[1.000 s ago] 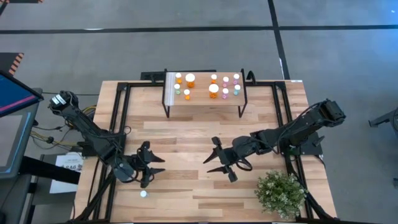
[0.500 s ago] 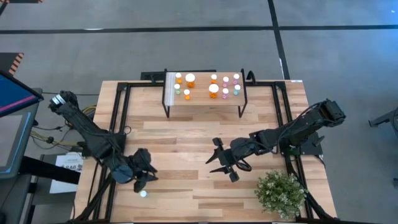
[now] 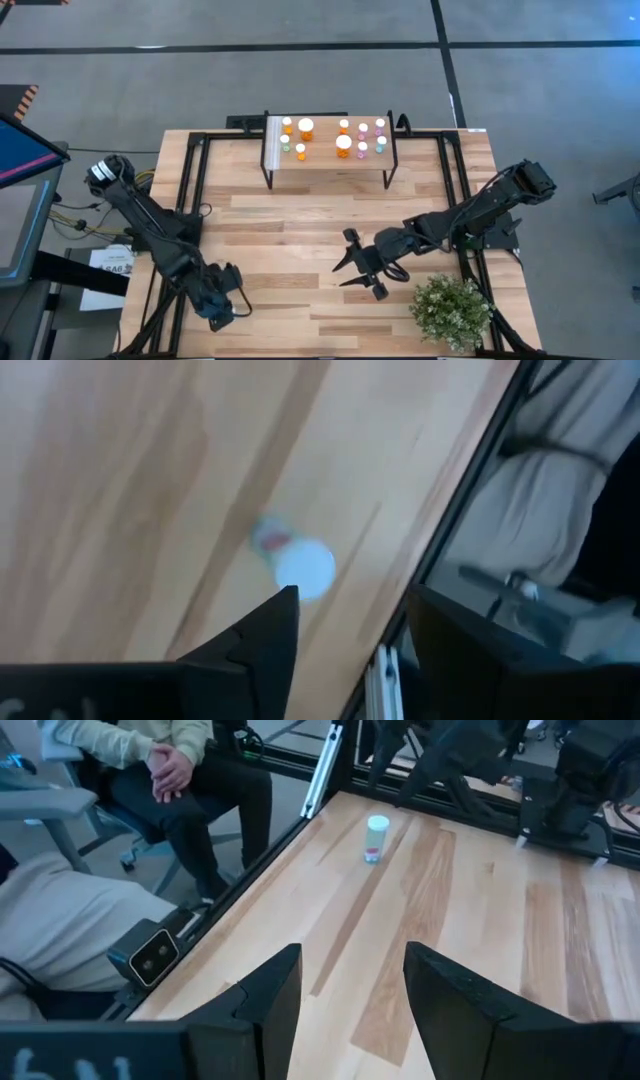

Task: Pick and place medicine bottles onto shelf by color
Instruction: Put the green pill bottle on the shelf

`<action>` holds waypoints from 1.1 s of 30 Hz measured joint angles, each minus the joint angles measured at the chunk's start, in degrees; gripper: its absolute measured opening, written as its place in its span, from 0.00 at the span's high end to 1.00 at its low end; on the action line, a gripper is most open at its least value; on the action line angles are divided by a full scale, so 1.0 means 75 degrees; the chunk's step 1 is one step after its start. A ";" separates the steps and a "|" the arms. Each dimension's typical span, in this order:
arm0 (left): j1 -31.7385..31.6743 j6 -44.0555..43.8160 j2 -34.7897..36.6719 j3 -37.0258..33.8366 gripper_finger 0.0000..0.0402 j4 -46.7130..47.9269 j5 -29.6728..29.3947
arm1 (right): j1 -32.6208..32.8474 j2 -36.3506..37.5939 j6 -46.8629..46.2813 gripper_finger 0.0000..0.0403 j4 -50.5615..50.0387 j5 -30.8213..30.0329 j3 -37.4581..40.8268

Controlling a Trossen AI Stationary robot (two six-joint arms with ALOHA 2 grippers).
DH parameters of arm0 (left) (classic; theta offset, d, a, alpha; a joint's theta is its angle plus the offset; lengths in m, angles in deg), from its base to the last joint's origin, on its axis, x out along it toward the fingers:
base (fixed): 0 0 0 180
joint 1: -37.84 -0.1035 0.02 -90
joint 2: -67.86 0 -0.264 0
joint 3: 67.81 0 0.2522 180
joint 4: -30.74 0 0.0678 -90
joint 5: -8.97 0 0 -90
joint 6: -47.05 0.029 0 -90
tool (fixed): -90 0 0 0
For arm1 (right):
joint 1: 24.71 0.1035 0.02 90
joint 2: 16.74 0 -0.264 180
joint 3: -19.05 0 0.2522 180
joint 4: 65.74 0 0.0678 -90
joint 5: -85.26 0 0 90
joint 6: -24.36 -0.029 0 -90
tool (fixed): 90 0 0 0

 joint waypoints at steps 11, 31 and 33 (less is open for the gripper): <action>-0.0003 0.0439 -0.1212 0.0610 0.35 0.0470 -0.0004 | -0.0005 0.0000 -0.0006 0.51 0.0055 0.0000 0.0000; -0.0003 0.1311 -0.2485 0.1349 0.53 0.1488 -0.0119 | -0.0009 0.0000 -0.0023 0.51 0.0074 -0.0002 0.0000; -0.0003 0.1314 -0.2485 0.1349 0.57 0.1486 -0.0116 | -0.0009 0.0000 -0.0023 0.52 0.0075 -0.0002 0.0000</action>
